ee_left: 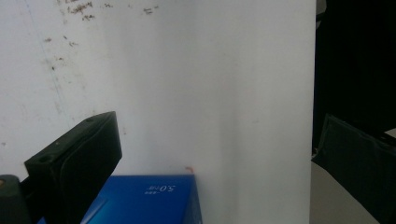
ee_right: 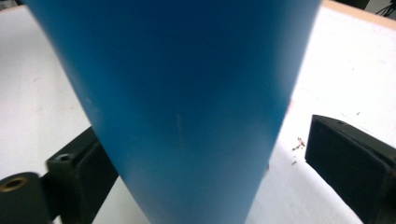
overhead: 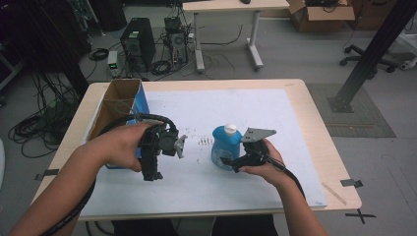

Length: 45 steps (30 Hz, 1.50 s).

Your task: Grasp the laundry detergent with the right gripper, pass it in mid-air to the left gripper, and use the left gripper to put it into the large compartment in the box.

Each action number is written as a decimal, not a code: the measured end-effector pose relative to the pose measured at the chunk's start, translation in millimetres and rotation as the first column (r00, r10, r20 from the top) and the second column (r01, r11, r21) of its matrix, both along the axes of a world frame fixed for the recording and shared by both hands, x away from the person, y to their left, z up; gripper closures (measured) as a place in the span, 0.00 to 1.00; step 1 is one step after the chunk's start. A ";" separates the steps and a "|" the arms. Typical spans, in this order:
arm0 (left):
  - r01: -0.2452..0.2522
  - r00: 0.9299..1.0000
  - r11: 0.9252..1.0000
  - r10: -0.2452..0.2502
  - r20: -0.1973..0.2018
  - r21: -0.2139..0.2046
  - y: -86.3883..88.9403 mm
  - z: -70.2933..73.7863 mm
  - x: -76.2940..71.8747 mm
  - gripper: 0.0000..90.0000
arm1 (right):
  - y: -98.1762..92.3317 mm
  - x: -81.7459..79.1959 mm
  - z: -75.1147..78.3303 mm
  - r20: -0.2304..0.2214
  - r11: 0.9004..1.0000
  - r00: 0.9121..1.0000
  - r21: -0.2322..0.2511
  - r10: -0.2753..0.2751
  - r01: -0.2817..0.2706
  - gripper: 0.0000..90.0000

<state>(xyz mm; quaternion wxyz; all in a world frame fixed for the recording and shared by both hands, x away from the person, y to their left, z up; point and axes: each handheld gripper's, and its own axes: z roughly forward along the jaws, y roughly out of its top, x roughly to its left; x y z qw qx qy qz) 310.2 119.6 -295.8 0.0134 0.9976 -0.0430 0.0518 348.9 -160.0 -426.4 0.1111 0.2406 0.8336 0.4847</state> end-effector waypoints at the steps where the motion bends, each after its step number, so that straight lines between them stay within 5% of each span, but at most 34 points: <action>1: 0.002 1.000 1.000 -0.002 0.002 0.002 0.1 -0.1 0.1 0.00 | 1.1 -0.4 -0.2 0.010 1.000 1.000 0.004 -0.007 0.007 0.10; 31: -0.020 1.000 1.000 0.020 0.005 0.003 7.1 -3.5 3.0 0.00 | 6.0 -0.4 -8.4 0.022 0.998 0.999 0.051 -0.050 0.049 0.24; 38: -0.020 1.000 1.000 0.020 0.013 0.000 6.8 -1.4 3.9 0.00 | 8.5 -1.2 -10.5 0.024 0.997 0.999 0.067 -0.036 0.034 0.35; 40: -0.020 1.000 1.000 0.020 0.014 0.003 6.5 -0.5 3.9 0.00 | 9.3 -3.1 -10.1 0.038 0.997 0.999 0.074 0.000 -0.003 0.47; 45: -0.019 1.000 1.000 0.019 0.016 0.001 4.9 1.2 4.9 0.00 | 9.0 -4.2 -9.9 0.051 0.997 0.999 0.074 0.006 -0.010 0.50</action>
